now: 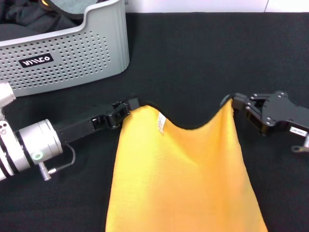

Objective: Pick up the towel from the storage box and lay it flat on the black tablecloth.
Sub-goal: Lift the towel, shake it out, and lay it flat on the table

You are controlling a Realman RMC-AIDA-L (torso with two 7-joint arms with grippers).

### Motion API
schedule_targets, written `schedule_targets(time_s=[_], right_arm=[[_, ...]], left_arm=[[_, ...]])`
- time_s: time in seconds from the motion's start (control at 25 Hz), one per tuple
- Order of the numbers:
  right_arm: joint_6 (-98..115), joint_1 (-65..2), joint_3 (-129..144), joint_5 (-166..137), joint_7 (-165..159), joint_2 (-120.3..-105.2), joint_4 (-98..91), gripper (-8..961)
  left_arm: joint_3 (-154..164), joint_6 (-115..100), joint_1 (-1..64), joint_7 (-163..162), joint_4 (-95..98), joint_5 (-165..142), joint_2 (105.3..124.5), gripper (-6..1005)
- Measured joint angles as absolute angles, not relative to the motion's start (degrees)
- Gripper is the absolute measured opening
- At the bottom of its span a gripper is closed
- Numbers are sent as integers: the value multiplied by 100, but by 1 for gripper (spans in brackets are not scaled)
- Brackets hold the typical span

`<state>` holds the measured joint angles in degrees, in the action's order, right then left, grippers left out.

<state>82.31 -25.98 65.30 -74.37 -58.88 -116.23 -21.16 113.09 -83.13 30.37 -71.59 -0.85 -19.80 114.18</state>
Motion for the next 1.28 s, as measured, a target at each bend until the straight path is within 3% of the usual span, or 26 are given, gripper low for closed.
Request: schedule_targets(time_s=[0.6,0.84,1.08,1.28], right_arm=[[7209,-2946,6533,-7262,-6077,-11619,-1652,2],[6851,-2952,6598,-7169,-6056,-11619,-1574,2],[6706,-3058,6622,-7067,-5978,-11619,-1448,2],[6600,-3187,6712,-7034,-5965,-11619,-1351,1]], left_arm=[[11303,-7563,2995,-6778,-128,-1290,11446,4],[11303,-7224,3001,-6578,-109,-1264,11561,4],[11303,-6880,3039,-6081,-45,-1039,11806,4],[11303,-6631,3038,-5952,-25,-935,11871,4]])
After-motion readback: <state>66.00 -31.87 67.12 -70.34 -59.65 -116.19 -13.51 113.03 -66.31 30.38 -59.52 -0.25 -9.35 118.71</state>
